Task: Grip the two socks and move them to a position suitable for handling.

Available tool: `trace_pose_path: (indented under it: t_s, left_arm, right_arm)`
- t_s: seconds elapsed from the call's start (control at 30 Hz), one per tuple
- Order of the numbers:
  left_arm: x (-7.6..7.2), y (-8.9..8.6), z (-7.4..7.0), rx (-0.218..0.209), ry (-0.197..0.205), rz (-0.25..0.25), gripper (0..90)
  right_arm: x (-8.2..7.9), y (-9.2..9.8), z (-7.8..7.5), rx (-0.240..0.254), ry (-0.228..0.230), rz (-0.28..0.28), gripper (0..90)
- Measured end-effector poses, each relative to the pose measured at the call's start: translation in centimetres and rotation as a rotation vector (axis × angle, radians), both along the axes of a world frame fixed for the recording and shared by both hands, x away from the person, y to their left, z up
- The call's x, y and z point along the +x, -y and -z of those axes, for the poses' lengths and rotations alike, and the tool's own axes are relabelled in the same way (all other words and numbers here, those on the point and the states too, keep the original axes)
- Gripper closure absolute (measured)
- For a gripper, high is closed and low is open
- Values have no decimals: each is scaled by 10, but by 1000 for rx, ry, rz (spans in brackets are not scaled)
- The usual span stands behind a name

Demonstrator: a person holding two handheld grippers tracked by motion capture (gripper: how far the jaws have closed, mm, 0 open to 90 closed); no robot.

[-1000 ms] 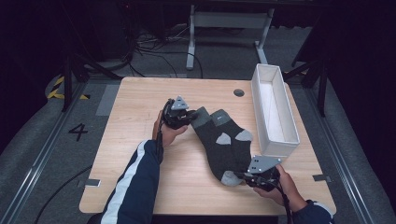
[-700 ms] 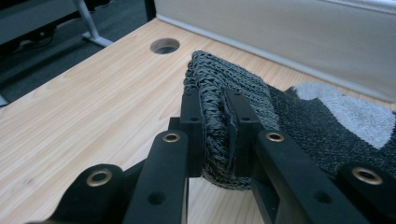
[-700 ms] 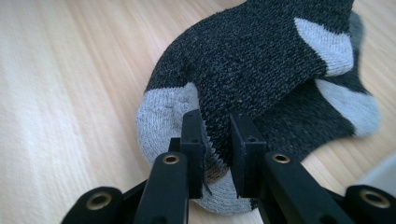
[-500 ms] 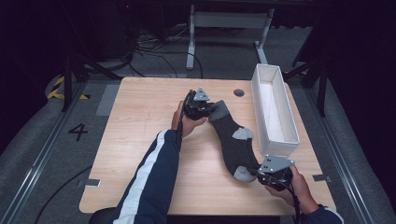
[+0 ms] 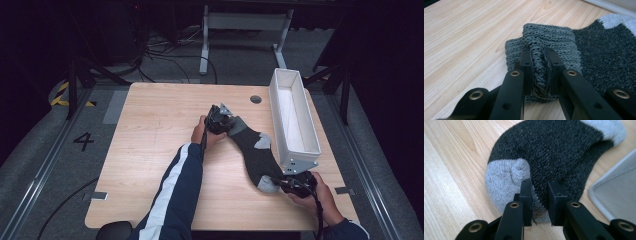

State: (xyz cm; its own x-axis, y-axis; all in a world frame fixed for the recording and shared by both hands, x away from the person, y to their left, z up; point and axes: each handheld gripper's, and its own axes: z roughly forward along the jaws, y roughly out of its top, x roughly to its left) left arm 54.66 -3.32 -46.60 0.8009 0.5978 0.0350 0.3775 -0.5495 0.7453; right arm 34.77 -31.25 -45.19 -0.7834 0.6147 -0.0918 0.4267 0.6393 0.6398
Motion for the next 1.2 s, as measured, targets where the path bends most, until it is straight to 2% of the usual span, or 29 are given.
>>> trace_pose_path:
  t_s: [0.17,0.27,0.33,0.57,0.67,0.7,0.8,0.87,0.9,0.93,0.97,1.03,1.07,1.1,1.13,1.2]
  left_arm:
    - [-3,-5,-1,17,-10,19,787]
    - [-7,-16,0,5,-28,31,787]
    - [-12,-23,1,-5,-33,29,787]
    - [-33,-50,0,26,-21,50,787]
    - [-45,-68,0,0,-57,32,787]
    - [-48,-73,0,6,-58,38,788]
    - [-58,-84,-4,22,-66,28,787]
    - [-66,-91,-8,12,-41,27,789]
    - [-66,-91,-8,12,-41,27,789]
    - [-70,-98,-14,-47,-17,24,790]
    - [-71,-101,-18,-81,-2,14,790]
    - [-73,-105,-28,-101,43,7,791]
    - [-73,-105,-28,-101,43,7,791]
    - [-75,-107,-34,-126,60,6,791]
    - [-76,-108,-37,-150,69,6,791]
    - [-78,-110,-43,-158,97,-5,791]
  right_arm:
    - [4,3,3,63,-66,-15,772]
    - [1,-3,4,81,-88,-40,772]
    - [-3,-10,4,77,-90,-69,772]
    - [-14,-30,5,88,-109,-136,772]
    - [-18,-38,4,88,-119,-172,772]
    - [-19,-41,4,87,-117,-182,772]
    - [-24,-48,2,59,-86,-205,772]
    - [-27,-50,-2,44,-57,-215,773]
    - [-27,-50,-2,44,-57,-215,773]
    - [-27,-49,-10,48,-23,-201,775]
    - [-27,-48,-14,55,-9,-196,775]
    - [-28,-46,-23,59,43,-179,776]
    - [-28,-46,-27,62,71,-167,776]
    - [-27,-45,-32,62,102,-156,777]
    - [-27,-45,-32,62,102,-156,777]
    - [-24,-43,-38,68,123,-145,776]
